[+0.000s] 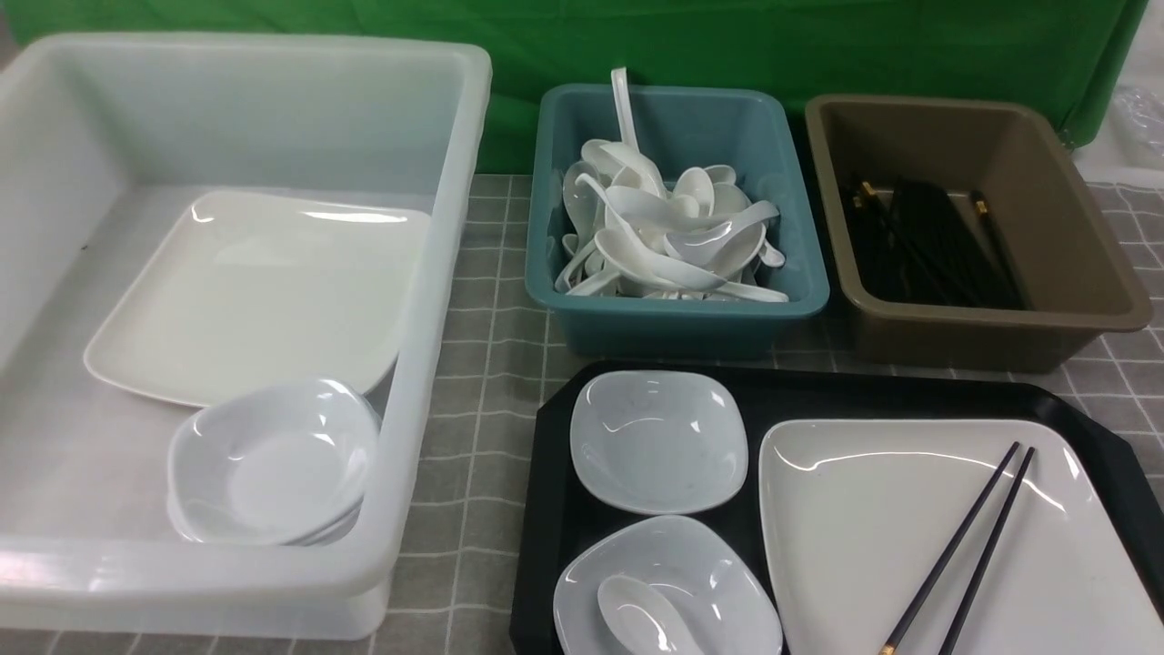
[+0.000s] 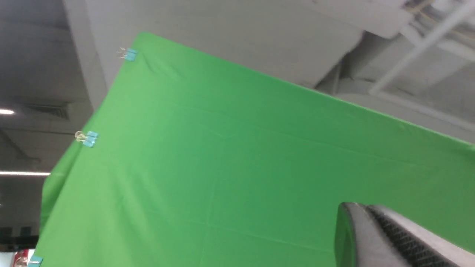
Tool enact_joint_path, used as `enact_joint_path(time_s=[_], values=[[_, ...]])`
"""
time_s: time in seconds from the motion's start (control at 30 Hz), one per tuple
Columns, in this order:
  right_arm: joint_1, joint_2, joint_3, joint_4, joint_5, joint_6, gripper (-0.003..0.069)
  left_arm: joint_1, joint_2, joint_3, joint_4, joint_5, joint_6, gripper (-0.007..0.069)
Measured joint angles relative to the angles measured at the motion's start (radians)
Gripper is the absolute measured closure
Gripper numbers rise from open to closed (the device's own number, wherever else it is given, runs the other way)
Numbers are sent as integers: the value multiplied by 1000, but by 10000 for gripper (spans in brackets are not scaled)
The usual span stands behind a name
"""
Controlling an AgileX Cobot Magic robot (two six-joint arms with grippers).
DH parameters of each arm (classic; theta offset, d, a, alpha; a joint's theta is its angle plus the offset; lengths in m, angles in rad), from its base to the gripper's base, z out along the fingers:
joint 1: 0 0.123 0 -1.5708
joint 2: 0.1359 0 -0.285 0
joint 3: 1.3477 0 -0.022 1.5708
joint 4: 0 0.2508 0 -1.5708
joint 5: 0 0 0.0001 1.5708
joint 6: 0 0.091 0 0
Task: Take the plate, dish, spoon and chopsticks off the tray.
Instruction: Use the right arm to grab a pair of chopsticks from the plate
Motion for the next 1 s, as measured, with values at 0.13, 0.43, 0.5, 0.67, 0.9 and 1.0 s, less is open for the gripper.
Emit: enact_joint_path(time_s=[0.13,0.43,0.5,0.67,0.9,1.0], values=[[0,35,-183,-46,77,-148,473,0,0,0,12,-35,-1,604],[0,517,-697,-74,626,-477,631,0,0,0,-109,-35,-1,604],[0,610,-748,-74,719,-492,631,0,0,0,-128,-31,-1,604],[0,931,-869,-52,1109,-515,621,0,0,-5,-164,-2,-8,604],[22,1180,-882,-21,1192,-517,494,0,159,-382,-159,792,-54,604],[85,1258,-882,-21,1144,-516,420,0,352,-601,-232,1174,144,604]])
